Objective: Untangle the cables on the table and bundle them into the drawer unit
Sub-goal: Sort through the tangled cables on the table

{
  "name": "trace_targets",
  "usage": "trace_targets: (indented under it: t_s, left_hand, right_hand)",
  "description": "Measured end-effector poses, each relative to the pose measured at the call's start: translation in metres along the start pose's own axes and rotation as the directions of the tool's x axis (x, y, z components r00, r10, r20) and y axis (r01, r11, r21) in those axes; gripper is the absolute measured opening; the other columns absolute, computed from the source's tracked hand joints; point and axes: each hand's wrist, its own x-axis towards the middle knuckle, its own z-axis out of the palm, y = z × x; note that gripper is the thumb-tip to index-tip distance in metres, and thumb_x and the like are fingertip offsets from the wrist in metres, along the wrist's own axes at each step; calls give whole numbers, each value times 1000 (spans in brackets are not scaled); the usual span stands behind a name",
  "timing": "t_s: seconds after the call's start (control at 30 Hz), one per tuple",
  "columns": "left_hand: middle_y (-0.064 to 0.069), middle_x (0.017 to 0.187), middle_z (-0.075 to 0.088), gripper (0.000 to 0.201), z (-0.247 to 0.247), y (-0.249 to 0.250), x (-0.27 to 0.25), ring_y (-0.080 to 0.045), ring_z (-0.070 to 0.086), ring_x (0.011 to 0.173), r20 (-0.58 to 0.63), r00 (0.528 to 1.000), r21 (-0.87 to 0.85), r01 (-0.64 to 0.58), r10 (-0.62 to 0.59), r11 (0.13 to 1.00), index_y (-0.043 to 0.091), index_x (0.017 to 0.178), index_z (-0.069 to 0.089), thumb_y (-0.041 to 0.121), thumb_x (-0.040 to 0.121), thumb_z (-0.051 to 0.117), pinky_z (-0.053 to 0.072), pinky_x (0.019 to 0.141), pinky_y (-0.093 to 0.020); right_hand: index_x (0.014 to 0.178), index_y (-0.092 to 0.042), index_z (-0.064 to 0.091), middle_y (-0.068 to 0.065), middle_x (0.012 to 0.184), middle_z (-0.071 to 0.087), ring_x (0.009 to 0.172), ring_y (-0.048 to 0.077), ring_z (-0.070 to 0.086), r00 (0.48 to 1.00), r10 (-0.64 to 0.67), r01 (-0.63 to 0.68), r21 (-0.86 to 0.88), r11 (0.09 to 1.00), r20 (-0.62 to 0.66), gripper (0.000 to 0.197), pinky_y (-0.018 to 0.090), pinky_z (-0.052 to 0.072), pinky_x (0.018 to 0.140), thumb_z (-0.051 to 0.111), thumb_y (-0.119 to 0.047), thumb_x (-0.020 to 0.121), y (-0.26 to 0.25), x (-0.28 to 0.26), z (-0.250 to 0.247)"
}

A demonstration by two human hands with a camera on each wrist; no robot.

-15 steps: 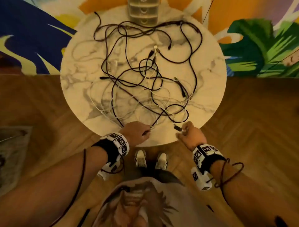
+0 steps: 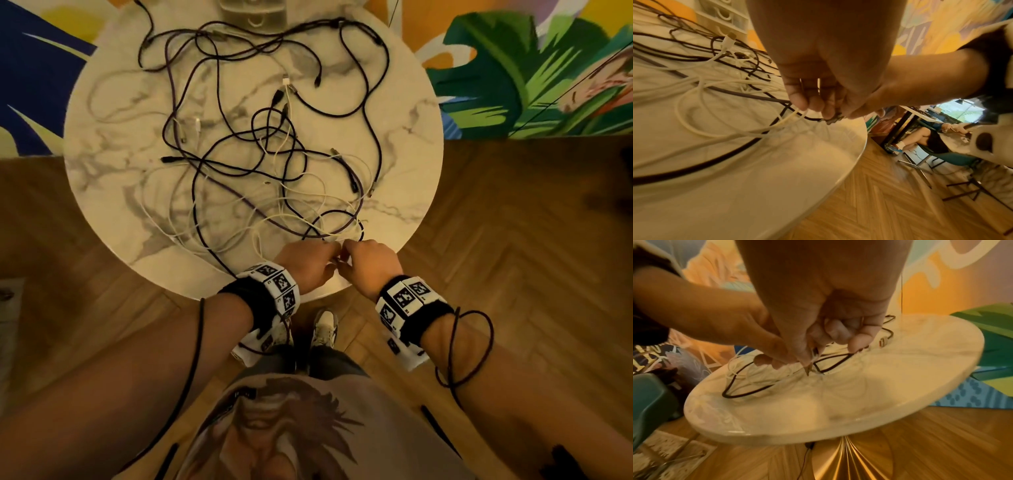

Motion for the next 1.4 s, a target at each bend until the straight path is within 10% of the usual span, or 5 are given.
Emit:
trace_targets:
  t_s: [0.73, 1.0, 1.07, 1.2, 1.4]
  left_hand:
    - [8, 86, 66, 15, -27, -3, -18, 5, 56, 81, -495, 862, -443, -138, -113, 886, 6, 97, 68, 0, 85, 62, 37, 71, 1]
    - [10, 39, 55, 28, -35, 29, 3, 4, 56, 51, -202, 908, -645, 159, -368, 747, 18, 46, 49, 12, 73, 48, 49, 64, -20]
    - [6, 49, 61, 27, -29, 37, 14, 2, 58, 57, -170, 827, -508, 392, -536, 767, 9, 59, 52, 4, 86, 50, 52, 70, -32]
    - [-1, 58, 62, 24, -22, 2, 7, -13, 54, 50, 250, 963, -726, 253, -98, 639, 14, 71, 59, 11, 94, 52, 46, 53, -28]
    - [-9, 63, 63, 27, -63, -29, 7, -11, 56, 52, -107, 923, -707, 191, -370, 681, 12, 83, 67, 24, 98, 47, 48, 54, -24]
  right_hand:
    - [106, -20, 58, -15, 92, 47, 80, 4, 47, 891, -127, 340, 458, 821, -435, 43, 21, 44, 70, 62, -51, 76, -32, -3, -48]
    - [111, -10, 70, 7, 99, 64, 92, 23, 55, 736, -215, 521, 335, 785, -642, 26, 32, 46, 80, 55, -22, 93, -36, 6, -47]
    - [105, -6, 70, 7, 92, 66, 86, 21, 57, 754, -162, 515, 421, 747, -636, 26, 33, 48, 77, 52, -21, 94, -40, 7, -57]
    - [99, -10, 64, 2, 76, 64, 65, 11, 61, 820, 78, 428, 697, 575, -567, 22, 30, 54, 62, 45, -20, 99, -45, 6, -87]
    - [107, -6, 64, 6, 86, 67, 73, 11, 63, 716, 550, 199, 881, 430, -430, 22, 31, 53, 71, 49, -18, 98, 18, 19, -83]
